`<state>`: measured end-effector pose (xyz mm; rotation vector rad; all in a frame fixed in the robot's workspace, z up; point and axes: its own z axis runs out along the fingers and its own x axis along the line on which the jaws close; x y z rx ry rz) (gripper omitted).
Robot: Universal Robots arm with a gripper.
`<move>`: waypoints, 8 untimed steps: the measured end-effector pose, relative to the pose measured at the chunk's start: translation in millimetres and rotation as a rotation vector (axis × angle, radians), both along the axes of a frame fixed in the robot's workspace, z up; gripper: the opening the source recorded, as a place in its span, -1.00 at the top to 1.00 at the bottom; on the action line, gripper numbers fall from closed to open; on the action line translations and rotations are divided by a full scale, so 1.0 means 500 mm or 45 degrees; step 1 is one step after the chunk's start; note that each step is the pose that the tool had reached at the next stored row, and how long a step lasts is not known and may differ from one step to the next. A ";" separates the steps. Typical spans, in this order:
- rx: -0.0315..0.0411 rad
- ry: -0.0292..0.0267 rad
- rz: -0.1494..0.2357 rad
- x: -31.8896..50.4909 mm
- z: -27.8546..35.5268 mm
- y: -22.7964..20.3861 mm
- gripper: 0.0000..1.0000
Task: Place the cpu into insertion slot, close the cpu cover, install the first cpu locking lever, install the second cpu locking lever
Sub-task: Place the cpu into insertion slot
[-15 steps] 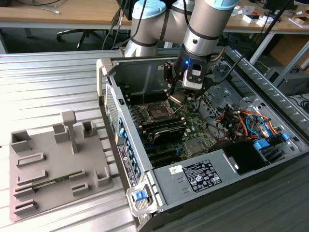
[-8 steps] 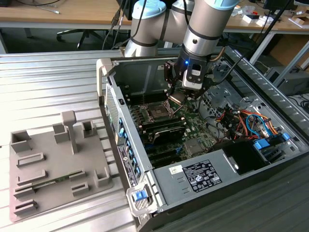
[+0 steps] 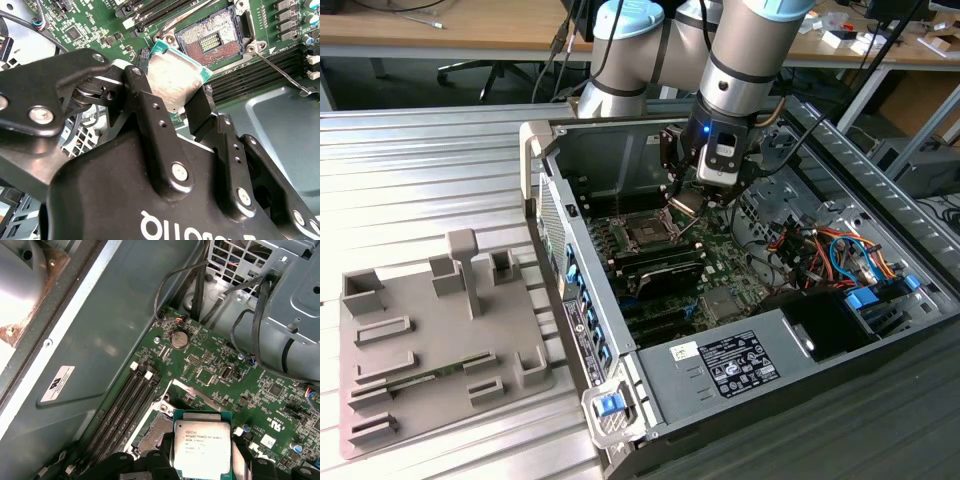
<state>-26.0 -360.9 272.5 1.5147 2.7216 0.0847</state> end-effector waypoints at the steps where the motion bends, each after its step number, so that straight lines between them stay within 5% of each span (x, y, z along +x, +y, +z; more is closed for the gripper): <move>1: 0.0000 0.0000 -0.001 0.000 0.000 0.0000 -0.08; 8: -0.0005 0.0000 -0.010 0.000 -0.001 0.0000 -0.08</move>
